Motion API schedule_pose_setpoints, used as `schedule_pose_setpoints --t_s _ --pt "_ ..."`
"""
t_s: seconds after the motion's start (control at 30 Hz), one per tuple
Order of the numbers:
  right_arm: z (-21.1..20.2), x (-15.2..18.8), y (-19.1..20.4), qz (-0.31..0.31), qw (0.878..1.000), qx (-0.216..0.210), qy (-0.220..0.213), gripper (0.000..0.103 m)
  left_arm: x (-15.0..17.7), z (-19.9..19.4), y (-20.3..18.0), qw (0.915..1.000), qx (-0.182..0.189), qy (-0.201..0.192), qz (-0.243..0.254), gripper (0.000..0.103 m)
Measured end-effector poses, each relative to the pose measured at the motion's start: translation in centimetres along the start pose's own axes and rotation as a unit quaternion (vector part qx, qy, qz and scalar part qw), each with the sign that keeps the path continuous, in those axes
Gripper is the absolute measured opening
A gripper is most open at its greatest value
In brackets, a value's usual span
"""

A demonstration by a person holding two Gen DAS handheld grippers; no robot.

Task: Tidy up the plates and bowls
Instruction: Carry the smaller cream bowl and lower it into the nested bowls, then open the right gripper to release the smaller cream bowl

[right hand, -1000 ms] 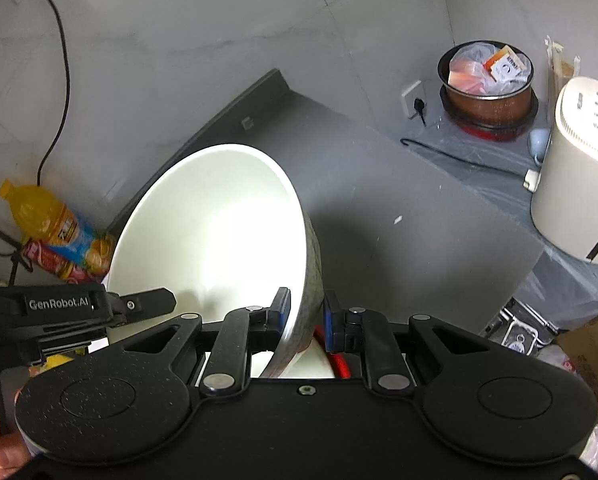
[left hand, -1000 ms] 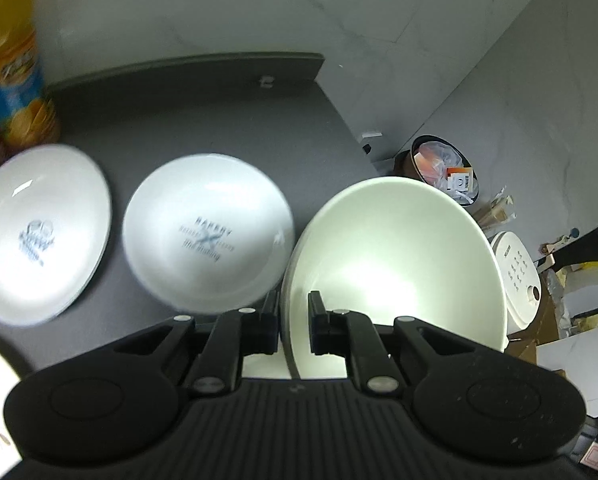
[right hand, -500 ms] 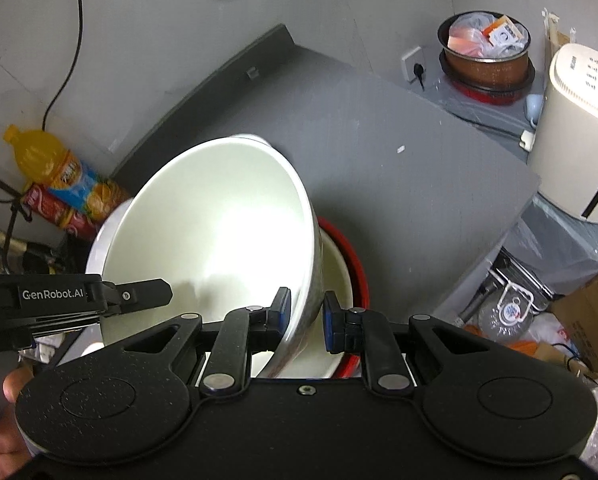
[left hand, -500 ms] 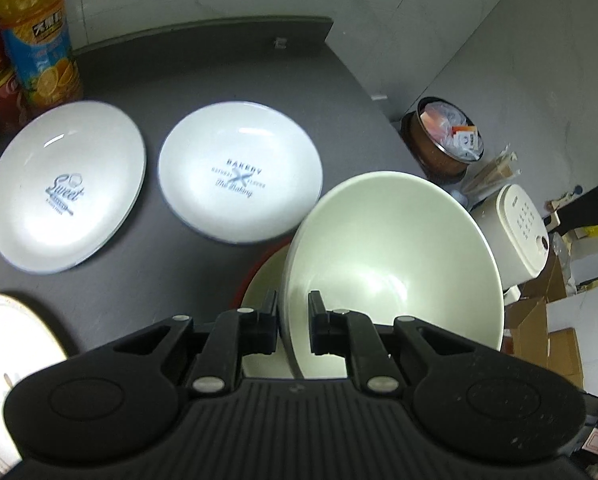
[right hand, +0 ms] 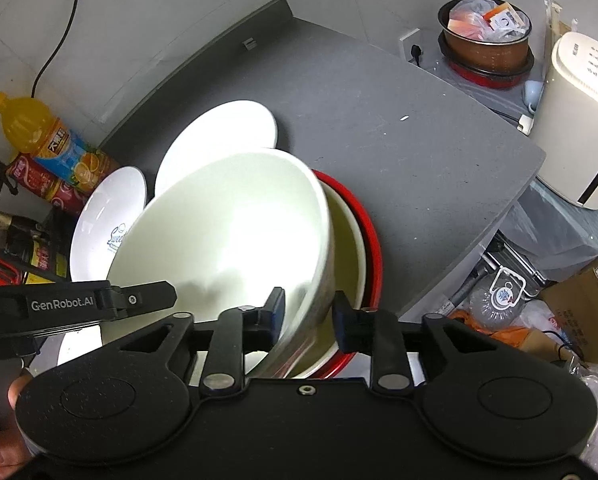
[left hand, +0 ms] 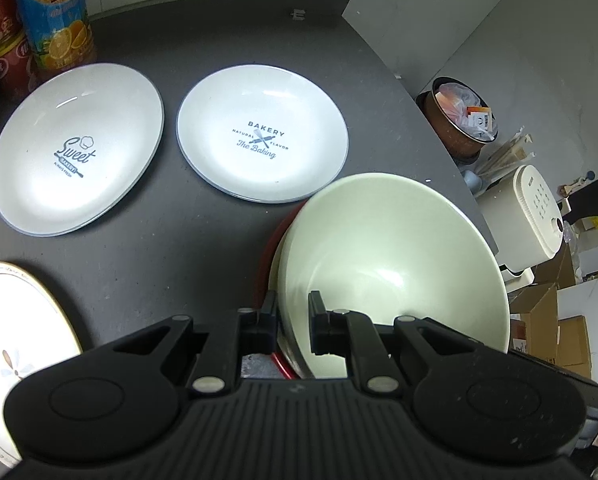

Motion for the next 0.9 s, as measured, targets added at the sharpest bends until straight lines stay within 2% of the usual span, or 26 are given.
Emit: schedule_pose_setpoints --t_s 0.13,0.23,0.33,0.53,0.6,0.67,0.73,0.9 --pt "-0.6 -0.3 0.1 0.0 1.0 -0.003 -0.004 0.045 0.0 0.0 0.1 1.0 -0.003 0.003 0.004 0.014" --pt "-1.2 -0.7 0.0 -0.007 1.0 0.014 -0.009 0.054 0.0 -0.2 0.1 0.9999 -0.005 0.004 0.014 0.017" --pt "-1.8 -0.8 -0.2 -0.003 1.0 0.007 -0.018 0.054 0.0 -0.5 0.0 0.9999 0.008 0.009 0.008 0.019" --pt "-2.7 -0.9 0.5 -0.004 0.999 0.013 -0.032 0.054 -0.2 -1.5 -0.1 0.9999 0.008 0.0 0.013 0.033" --pt "-3.1 -0.9 0.8 -0.006 0.999 0.014 -0.037 0.056 -0.1 -1.9 0.0 0.9999 0.007 -0.006 0.014 0.042" --pt "-3.5 -1.0 1.1 -0.009 0.999 0.012 -0.044 0.067 -0.1 -2.4 0.1 0.9997 0.004 -0.014 0.021 0.048" --pt "-4.0 -1.0 1.7 -0.017 0.998 0.014 -0.053 0.072 0.0 -2.9 0.4 0.9995 -0.002 -0.02 0.025 0.052" --pt "-5.0 -1.1 3.2 -0.034 0.997 0.015 -0.073 0.077 0.3 -4.9 1.5 0.999 -0.004 -0.038 0.022 0.062"
Point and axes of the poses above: each gripper's, at about its wrist camera, not at the fingertips, and z roughly the way its jaws point, y to its left, x to its underside, the point moved 7 cm from there along z, roughly the way its jaws point, and after that the axes turned 10 degrees about -z, right-handed, at the moved point
